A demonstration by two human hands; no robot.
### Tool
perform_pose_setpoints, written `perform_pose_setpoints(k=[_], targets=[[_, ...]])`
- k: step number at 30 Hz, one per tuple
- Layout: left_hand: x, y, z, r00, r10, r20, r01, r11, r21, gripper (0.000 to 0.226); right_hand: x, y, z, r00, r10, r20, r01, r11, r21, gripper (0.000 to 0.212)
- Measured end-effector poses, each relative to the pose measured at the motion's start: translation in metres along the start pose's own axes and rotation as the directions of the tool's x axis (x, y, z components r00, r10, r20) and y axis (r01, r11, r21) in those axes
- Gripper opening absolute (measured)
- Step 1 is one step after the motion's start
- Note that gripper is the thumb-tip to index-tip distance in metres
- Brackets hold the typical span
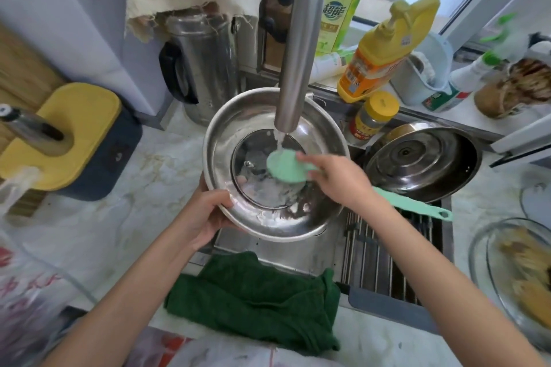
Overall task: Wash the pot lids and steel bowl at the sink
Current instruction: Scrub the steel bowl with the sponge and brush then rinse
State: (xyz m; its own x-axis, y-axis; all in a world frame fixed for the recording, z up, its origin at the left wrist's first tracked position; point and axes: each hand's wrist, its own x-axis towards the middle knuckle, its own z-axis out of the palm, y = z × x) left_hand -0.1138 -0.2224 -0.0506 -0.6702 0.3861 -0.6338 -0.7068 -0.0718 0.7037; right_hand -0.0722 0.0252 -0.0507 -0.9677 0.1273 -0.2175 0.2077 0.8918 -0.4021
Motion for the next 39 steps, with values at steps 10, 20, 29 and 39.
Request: perform_pose_setpoints(k=[10, 20, 29, 39], targets=[[0.003, -0.002, 0.004, 0.991, 0.103, -0.084, -0.104, 0.995, -0.005, 0.07, -0.007, 0.009, 0.012, 0.985, 0.174, 0.015, -0.166, 0.96, -0.226, 0.047], [0.009, -0.013, 0.005, 0.988, 0.092, -0.126, -0.092, 0.996, 0.008, 0.066, -0.014, -0.041, 0.05, 0.856, -0.171, 0.488, -0.095, 0.876, 0.473, 0.04], [-0.006, 0.015, -0.005, 0.995, 0.071, -0.075, -0.049, 0.965, 0.258, 0.072, 0.046, 0.011, -0.001, 0.954, -0.062, 0.294, 0.202, 0.856, -0.475, 0.043], [0.006, 0.006, -0.007, 0.985, -0.105, -0.137, 0.111, 0.993, 0.037, 0.057, 0.067, -0.012, 0.02, 0.981, -0.195, 0.007, 0.155, 0.757, -0.634, 0.059]])
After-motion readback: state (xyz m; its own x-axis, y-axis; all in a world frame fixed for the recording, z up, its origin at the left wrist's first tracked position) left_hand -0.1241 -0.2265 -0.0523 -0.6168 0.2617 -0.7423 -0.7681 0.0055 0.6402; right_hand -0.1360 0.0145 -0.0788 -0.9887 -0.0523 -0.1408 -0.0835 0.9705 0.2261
